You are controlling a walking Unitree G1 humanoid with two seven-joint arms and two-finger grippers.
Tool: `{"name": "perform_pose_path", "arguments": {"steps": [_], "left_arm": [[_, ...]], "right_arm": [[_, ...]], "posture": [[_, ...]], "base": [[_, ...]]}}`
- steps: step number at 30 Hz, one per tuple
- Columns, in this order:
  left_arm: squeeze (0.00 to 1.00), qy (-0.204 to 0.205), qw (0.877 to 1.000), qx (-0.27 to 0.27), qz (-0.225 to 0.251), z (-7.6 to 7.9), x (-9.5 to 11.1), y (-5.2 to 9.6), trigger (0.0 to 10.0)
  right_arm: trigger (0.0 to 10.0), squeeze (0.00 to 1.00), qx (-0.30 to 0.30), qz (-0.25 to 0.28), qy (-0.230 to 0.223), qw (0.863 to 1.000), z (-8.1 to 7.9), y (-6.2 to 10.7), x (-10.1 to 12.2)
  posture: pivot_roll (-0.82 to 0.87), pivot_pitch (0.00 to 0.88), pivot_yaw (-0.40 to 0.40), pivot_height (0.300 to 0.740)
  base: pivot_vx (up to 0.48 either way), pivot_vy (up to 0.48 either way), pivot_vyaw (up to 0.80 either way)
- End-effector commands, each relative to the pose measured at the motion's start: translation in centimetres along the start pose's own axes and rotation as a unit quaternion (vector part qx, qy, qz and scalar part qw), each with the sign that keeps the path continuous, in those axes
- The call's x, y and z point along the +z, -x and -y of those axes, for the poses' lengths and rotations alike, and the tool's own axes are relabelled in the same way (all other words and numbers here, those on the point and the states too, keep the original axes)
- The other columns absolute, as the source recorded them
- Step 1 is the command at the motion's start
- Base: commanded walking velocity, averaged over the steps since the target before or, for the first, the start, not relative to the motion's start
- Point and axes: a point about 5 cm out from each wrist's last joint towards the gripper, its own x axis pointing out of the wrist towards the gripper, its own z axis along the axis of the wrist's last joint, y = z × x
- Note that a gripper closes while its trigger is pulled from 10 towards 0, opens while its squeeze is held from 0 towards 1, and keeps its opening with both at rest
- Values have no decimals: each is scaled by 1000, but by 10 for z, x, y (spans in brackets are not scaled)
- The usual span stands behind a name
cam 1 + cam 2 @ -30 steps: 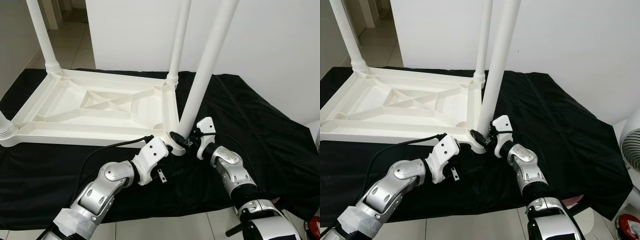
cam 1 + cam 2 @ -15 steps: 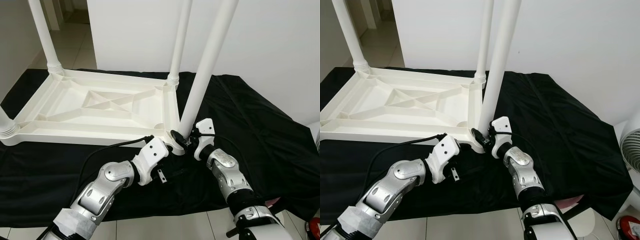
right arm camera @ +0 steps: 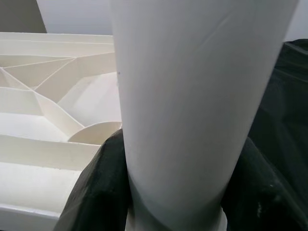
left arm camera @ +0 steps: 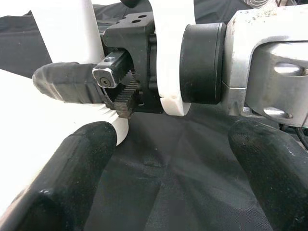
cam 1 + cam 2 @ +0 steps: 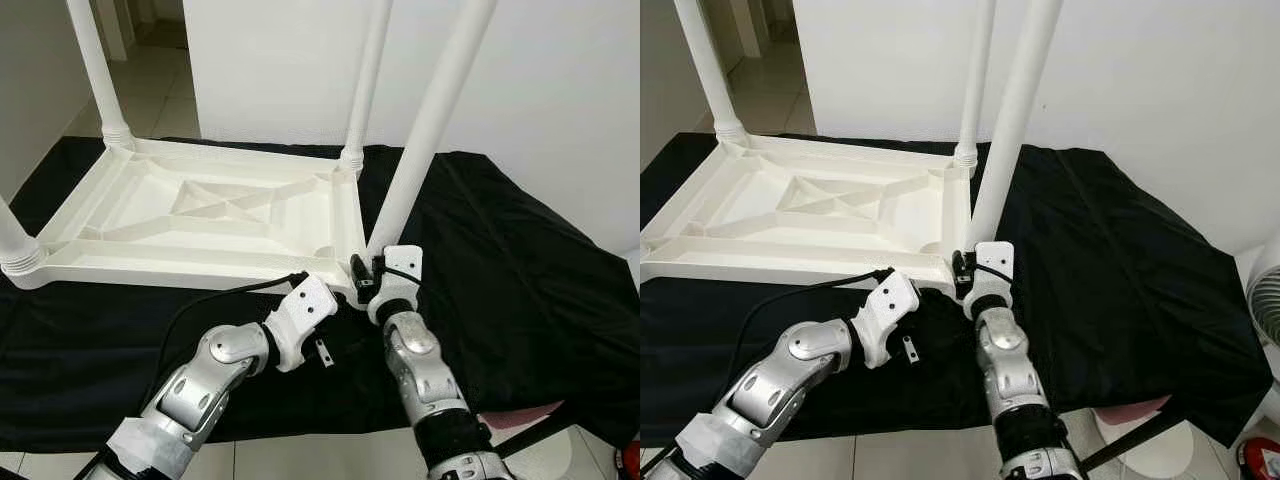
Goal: Building children table
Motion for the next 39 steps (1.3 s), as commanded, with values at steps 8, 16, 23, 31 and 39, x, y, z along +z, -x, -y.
{"name": "perform_pose_path", "arguments": {"steps": [8,16,23,31,39], "left_arm": [[0,-2,1000,-11,-9,1,-3,-1,10000],[0,-2,1000,-8,-9,0,-3,0,10000],[0,-1,1000,-6,-10,0,-3,1,10000],[0,1,1000,-5,-11,0,-3,2,10000],[0,-1,1000,-4,-10,-1,-2,1,10000]], "right_arm": [[10000,1000,2,-2,-10,1000,3,5,2],[10000,1000,35,13,-6,999,12,8,11],[10000,1000,68,9,15,998,28,8,13],[10000,0,182,8,58,982,40,6,18],[10000,0,290,1,86,953,39,-9,21]], "posture": [[54,0,-72,740],[56,0,-74,740],[57,7,-75,740],[55,13,-68,740],[59,8,-69,740]], "base": [[0,0,0],[0,0,0],[0,0,0],[0,0,0],[0,0,0]]}}
